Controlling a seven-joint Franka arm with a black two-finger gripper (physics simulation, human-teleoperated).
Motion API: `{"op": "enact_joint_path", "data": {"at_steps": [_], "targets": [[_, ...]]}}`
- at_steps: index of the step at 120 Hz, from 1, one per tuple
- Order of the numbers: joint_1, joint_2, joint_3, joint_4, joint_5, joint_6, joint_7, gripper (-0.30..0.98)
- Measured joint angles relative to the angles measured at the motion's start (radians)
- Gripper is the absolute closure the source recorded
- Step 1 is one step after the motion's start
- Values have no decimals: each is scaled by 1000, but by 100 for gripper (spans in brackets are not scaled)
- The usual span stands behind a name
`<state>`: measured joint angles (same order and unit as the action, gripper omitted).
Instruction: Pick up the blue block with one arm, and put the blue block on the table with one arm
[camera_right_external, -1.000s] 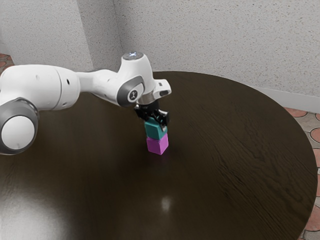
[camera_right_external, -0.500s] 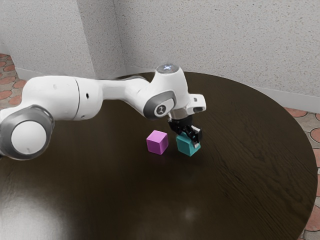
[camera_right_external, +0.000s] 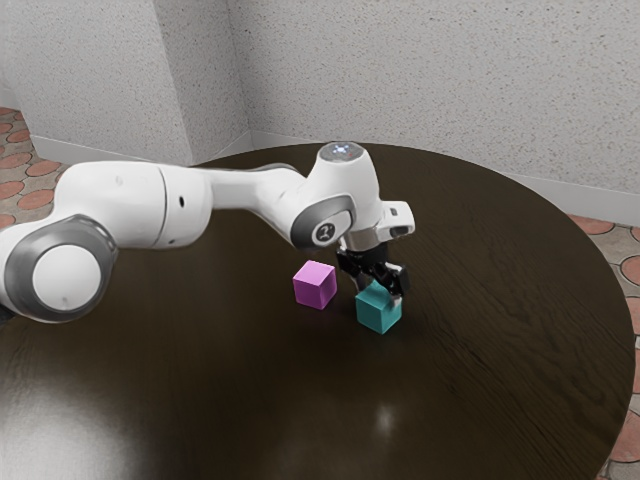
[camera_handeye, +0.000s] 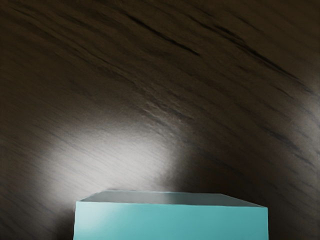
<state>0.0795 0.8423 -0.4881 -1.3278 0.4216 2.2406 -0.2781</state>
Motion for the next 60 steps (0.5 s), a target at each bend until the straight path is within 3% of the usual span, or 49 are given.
{"op": "enact_joint_path", "data": {"at_steps": [29, 36, 50, 60], "targets": [[6, -50, -40, 106, -5, -110, -15, 3], [5, -161, -2, 98, -67, -179, -18, 2], [5, -517, 169, -51, -280, -348, -11, 1], [9, -734, 242, -123, -364, -495, -4, 1]]}}
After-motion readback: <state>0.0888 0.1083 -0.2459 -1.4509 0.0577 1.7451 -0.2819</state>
